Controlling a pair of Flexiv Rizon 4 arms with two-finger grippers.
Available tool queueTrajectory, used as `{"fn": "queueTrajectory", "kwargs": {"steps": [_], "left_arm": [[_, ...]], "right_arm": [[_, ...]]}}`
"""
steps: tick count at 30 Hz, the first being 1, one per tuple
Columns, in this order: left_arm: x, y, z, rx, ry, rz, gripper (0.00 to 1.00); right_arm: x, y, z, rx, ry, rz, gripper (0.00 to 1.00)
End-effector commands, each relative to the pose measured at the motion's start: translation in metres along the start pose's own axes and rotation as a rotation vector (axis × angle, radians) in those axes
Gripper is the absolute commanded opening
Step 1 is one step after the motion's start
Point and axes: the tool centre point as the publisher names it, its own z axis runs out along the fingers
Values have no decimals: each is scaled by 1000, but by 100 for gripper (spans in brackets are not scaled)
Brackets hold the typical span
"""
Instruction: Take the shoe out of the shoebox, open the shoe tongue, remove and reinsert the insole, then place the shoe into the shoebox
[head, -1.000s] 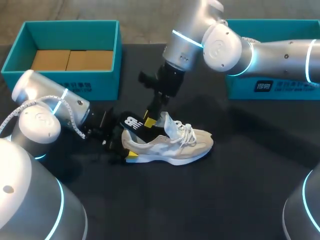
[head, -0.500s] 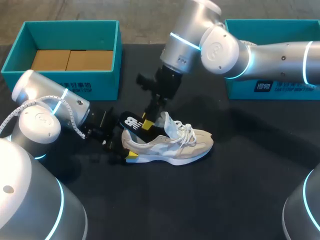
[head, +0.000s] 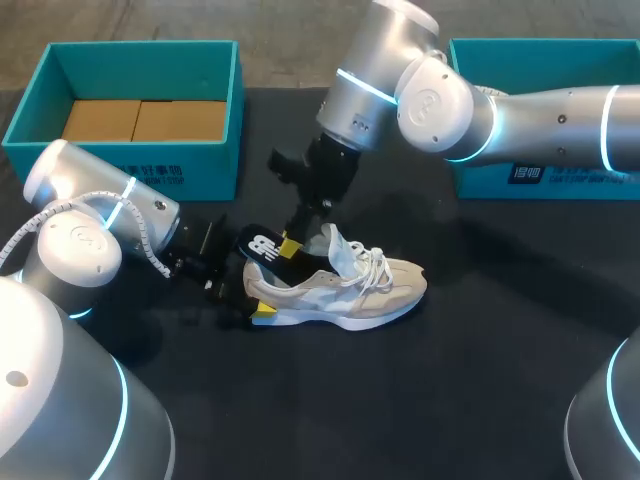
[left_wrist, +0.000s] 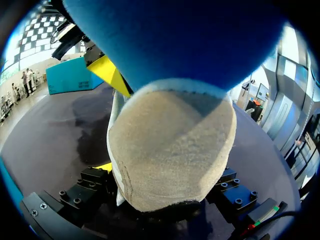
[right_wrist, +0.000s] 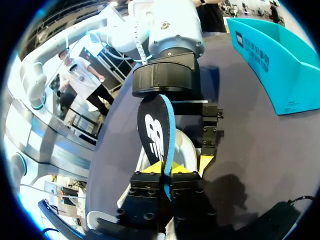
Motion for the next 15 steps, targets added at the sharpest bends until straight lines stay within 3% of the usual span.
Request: {"fn": "queueTrajectory", "kwargs": {"steps": [1, 15], "left_arm": [[-3, 5, 4, -2, 0, -1, 0], [-3, 5, 4, -2, 0, -1, 0]], "right_arm": [[1, 1, 0, 1, 1, 0, 0], [7, 3, -22, -14, -25, 3, 0]]}}
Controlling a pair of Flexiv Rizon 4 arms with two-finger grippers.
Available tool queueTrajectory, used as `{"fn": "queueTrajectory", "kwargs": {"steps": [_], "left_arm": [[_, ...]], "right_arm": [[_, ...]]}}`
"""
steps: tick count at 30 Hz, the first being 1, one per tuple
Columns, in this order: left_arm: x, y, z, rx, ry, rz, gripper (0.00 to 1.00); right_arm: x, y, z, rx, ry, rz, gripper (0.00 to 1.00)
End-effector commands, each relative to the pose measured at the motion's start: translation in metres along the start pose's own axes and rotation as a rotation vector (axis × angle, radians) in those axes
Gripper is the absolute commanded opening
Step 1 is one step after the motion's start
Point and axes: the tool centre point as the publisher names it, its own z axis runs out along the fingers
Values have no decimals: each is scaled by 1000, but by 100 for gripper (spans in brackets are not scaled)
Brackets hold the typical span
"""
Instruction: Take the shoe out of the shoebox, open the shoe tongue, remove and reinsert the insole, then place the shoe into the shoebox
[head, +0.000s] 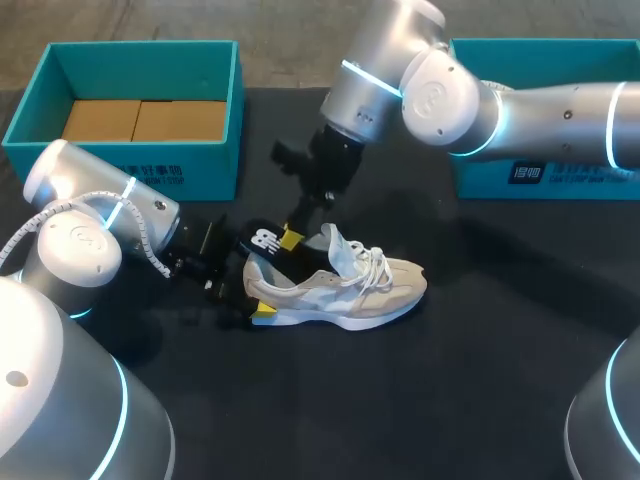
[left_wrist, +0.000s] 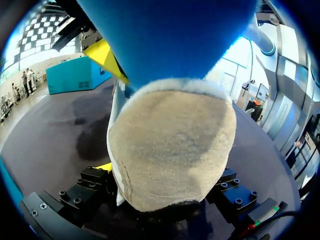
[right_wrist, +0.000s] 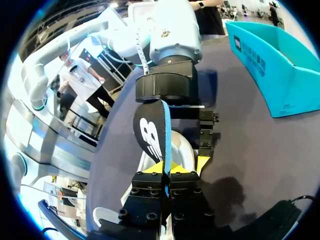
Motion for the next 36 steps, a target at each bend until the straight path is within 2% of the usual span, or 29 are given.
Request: {"fn": "queueTrajectory", "kwargs": {"steps": [1, 12, 15, 18, 25, 36], "left_arm": [[-3, 5, 4, -2, 0, -1, 0], [-3, 5, 4, -2, 0, -1, 0], [-3, 5, 4, -2, 0, -1, 0], [-3, 5, 4, -2, 0, -1, 0], [-3, 5, 4, -2, 0, -1, 0], [-3, 5, 4, -2, 0, -1, 0]], "right_arm": [[6, -2, -9, 1, -19, 8, 0], [8, -5, -19, -7, -48, 14, 0], [8, -1, -26, -53, -71, -3, 0], [8, 2, -29, -63, -83, -6, 0], [8, 18, -54, -188, -185, -17, 0], [-6, 49, -83, -270, -266, -53, 0]]}}
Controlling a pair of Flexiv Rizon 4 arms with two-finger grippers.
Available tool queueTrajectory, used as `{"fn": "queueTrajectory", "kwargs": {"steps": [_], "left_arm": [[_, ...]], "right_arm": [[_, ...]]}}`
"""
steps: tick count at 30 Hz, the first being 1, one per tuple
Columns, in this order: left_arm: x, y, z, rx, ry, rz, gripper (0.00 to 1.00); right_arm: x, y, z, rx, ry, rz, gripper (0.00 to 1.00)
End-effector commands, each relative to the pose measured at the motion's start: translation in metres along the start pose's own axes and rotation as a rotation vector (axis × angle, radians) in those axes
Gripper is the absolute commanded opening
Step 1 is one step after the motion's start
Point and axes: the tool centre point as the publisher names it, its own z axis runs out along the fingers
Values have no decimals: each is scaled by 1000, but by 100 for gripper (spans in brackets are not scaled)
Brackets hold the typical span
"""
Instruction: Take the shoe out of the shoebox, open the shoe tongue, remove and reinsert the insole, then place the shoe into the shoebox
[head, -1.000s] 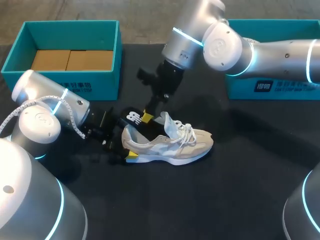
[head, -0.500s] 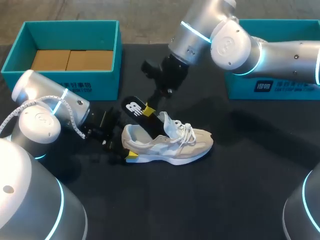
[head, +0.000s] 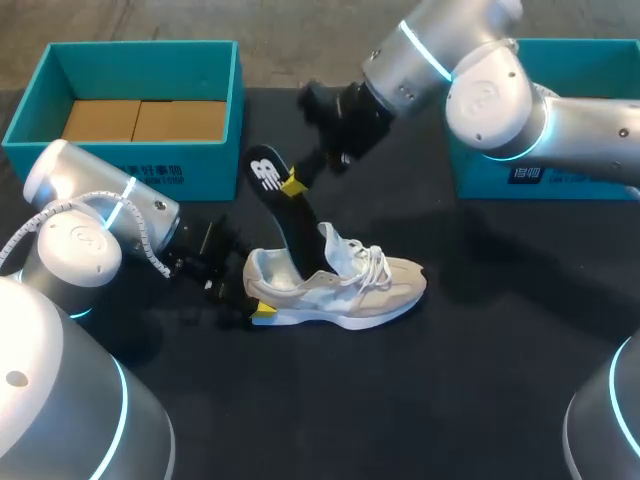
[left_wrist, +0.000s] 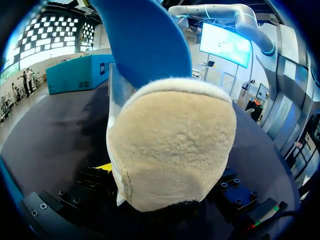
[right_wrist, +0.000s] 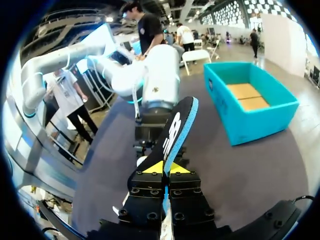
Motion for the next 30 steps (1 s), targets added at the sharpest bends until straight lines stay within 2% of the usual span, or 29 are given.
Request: {"fn": "queueTrajectory", "kwargs": {"steps": [1, 12, 17, 22, 30], "left_arm": [[-3, 4, 4, -2, 0, -1, 0], [-3, 4, 4, -2, 0, -1, 0], [-3, 4, 4, -2, 0, -1, 0], [-3, 4, 4, -2, 0, -1, 0], [-3, 4, 4, -2, 0, -1, 0]], "right_arm": [[-3, 10, -4, -20, -21, -12, 0], [-21, 56, -27, -133, -126, -84, 0], [-31, 70, -38, -200, -187, -104, 0], [-40, 80, -52, -279, -219, -138, 0], [-40, 80, -52, -279, -219, -138, 0]]}}
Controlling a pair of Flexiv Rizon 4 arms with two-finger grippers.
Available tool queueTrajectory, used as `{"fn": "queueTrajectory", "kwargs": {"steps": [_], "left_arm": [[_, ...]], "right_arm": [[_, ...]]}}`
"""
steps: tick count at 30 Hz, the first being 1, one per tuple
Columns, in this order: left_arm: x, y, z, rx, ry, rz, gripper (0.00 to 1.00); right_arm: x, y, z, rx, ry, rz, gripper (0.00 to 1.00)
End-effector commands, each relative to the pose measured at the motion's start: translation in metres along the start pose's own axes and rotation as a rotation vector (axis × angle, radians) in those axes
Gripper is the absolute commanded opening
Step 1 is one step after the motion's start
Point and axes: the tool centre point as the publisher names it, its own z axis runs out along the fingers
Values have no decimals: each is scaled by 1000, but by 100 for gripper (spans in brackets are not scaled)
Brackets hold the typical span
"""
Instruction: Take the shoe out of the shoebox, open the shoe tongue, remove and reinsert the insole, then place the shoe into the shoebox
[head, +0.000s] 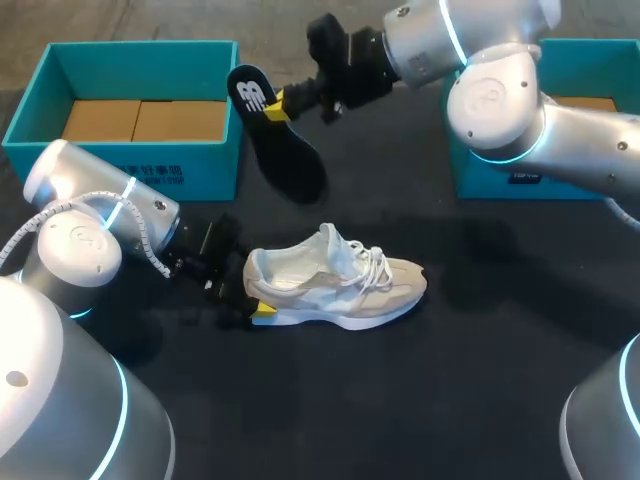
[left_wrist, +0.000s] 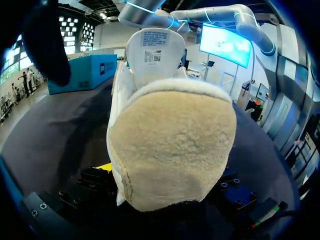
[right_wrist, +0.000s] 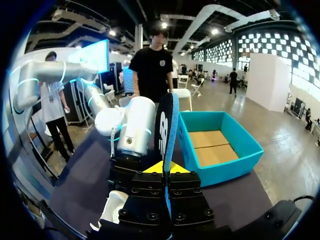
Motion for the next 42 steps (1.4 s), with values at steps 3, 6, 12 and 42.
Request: {"fn": "queueTrajectory", "kwargs": {"steps": [3, 6, 12, 42], "left_arm": [[-3, 4, 4, -2, 0, -1, 0], [-3, 4, 4, -2, 0, -1, 0], [-3, 4, 4, -2, 0, -1, 0], [-3, 4, 4, -2, 0, -1, 0]], "right_arm": [[2, -1, 0, -3, -4, 0, 0], [2, -1, 0, -3, -4, 0, 0], [2, -1, 0, -3, -4, 0, 0], [-4, 73, -66, -51, 72, 210, 0]]}}
